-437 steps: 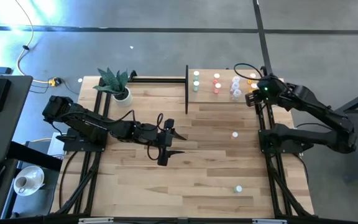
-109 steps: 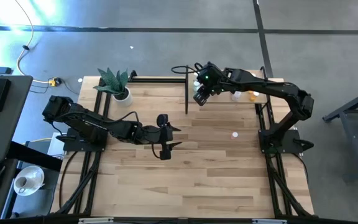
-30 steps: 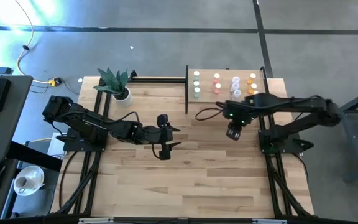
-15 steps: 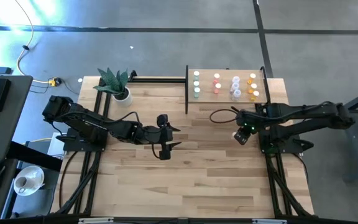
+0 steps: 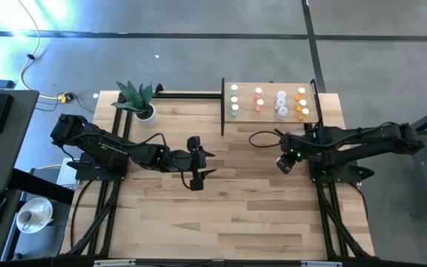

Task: Pick and place medicine bottles onto shelf by color
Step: Put the pink pill bottle on the shelf aligned with the pink pill bottle

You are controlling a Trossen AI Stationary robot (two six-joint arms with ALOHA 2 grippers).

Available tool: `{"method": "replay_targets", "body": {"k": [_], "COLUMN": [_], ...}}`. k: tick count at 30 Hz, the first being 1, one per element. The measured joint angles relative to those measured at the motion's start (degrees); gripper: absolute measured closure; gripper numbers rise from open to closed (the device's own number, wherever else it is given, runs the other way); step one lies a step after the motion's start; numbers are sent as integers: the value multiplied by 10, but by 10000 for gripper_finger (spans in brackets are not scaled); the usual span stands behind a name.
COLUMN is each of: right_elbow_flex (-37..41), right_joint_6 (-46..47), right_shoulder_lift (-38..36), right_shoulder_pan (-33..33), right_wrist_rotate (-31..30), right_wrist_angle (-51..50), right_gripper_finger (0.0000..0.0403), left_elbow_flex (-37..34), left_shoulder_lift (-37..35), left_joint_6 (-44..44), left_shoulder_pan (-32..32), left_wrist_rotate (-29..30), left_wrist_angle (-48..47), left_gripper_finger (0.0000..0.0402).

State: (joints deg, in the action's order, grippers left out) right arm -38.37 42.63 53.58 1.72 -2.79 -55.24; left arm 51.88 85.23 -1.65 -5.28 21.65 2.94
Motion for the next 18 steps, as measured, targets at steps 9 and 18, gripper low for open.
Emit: {"method": "replay_targets", "body": {"k": [9,18], "right_elbow_flex": [0,0], "right_joint_6": [4,27], "right_shoulder_lift": [1,10], "right_shoulder_pan": [0,0], "right_wrist_rotate": [-9,-17], "right_wrist_angle": [3,19], "right_gripper_finger": [246,205], "left_elbow_flex": [0,0], "left_shoulder_lift": [0,0], "left_joint_6": [0,0], "left_shoulder_pan": [0,0], "left_wrist_rotate": [0,0], "left_wrist_angle": [0,0], "left_gripper_finger": [165,165]}}
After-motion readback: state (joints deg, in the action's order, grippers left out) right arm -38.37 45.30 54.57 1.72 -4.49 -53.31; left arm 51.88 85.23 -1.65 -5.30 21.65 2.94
